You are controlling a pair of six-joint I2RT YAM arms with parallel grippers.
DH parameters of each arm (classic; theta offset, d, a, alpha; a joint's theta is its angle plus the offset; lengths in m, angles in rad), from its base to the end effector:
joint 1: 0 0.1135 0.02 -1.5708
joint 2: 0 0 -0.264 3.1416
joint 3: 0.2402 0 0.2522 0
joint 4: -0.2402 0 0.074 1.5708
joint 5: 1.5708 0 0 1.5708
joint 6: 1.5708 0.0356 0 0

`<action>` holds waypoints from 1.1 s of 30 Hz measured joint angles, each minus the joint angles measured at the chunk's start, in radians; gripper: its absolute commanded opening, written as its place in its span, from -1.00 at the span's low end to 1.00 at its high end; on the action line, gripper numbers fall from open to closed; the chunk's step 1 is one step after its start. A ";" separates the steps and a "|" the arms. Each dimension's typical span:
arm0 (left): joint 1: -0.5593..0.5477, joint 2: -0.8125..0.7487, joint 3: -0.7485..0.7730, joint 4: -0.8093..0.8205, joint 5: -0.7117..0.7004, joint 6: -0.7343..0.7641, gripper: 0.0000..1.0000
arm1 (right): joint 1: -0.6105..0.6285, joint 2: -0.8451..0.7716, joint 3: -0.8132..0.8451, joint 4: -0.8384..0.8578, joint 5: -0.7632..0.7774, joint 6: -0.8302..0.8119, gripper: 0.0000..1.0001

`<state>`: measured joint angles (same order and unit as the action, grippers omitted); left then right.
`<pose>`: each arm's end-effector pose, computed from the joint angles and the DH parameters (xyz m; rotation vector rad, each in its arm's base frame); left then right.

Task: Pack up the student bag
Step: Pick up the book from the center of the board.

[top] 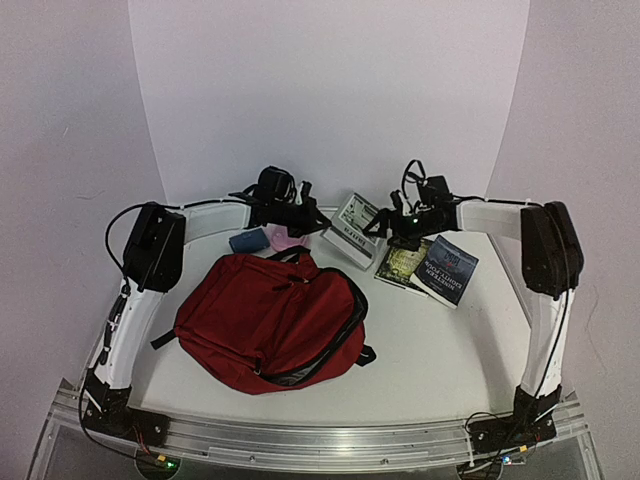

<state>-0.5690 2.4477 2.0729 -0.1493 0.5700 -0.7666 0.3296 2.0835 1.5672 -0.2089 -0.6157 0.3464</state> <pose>0.4638 -0.3195 0.1965 0.1595 2.3189 -1.3462 0.4374 0.1713 0.2064 -0.3142 2.3361 1.0481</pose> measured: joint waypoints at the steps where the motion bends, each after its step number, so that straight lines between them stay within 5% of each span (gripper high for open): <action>1: 0.000 -0.018 -0.010 0.009 -0.003 -0.010 -1.00 | -0.003 -0.039 -0.009 0.001 -0.006 0.004 0.97; 8: 0.007 -0.138 -0.121 0.136 -0.014 -0.095 -1.00 | -0.029 -0.231 -0.072 0.041 -0.068 0.061 0.97; 19: 0.010 -0.274 -0.406 0.469 0.030 -0.277 -1.00 | -0.050 -0.242 -0.228 0.116 -0.185 0.265 0.97; 33: 0.010 -0.353 -0.579 0.805 0.087 -0.461 -0.99 | -0.050 -0.167 -0.272 0.529 -0.266 0.589 0.97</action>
<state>-0.5593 2.0949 1.4941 0.6554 0.6572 -1.2280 0.2798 1.9164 1.2952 0.3204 -0.8819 0.9349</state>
